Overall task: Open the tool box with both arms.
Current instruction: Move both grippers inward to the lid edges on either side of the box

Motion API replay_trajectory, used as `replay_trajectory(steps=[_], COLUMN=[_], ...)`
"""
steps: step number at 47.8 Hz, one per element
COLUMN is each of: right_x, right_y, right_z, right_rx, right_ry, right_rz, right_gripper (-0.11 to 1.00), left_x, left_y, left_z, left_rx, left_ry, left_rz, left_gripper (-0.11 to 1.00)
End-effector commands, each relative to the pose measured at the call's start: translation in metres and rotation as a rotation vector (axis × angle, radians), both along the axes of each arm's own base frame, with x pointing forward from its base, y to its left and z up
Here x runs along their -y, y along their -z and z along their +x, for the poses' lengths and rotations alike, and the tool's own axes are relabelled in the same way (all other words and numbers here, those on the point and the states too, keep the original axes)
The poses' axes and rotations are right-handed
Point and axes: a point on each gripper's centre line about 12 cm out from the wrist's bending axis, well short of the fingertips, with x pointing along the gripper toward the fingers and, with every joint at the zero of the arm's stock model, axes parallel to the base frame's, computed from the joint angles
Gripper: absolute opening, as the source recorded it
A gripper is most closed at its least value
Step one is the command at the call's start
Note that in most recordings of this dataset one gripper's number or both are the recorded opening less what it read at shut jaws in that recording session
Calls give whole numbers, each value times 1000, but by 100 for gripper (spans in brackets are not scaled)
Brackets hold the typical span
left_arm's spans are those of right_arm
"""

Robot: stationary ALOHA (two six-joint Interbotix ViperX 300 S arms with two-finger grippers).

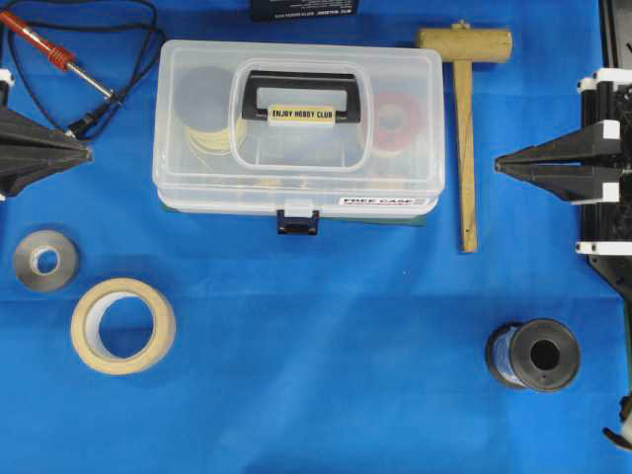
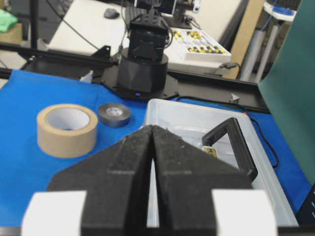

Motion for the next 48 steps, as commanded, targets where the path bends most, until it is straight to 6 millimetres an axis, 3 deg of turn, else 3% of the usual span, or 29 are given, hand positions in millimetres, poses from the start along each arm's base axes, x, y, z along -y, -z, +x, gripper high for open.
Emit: replay_trajectory(steps=[1,15,27,30,34,42,44,48], right_x=[0,5,16,19,25,37,41,46], right_y=[-13,-3,15,20,28,53,60,68], right_z=[3,5,2,1,1,1,1,2], right_rx=[32,-147,-297,-334,-387,-539,-579,-621], right_ry=[0,27,85,105,134,193,211,236], right_rz=[7,83,125,132,139,141,147,154], right_gripper=[0,0,1,8,30,78,84,81], left_x=[0,-4,-24,-30,-33,-38,-39,-44], left_y=[-7,11,30,35,42,58,62,68], left_z=[-1,-8,-11,-13,-14,-12,-11,-9], left_rx=[-12,-207,-343,-378,-411,-477,-491,-515], left_ry=[-4,-19,-128,-155,-174,-191,-196,-215], left_rz=[-7,-9,-26,-34,-41,-33,-29,-27], left_gripper=[0,0,0,2,18,69,79,90])
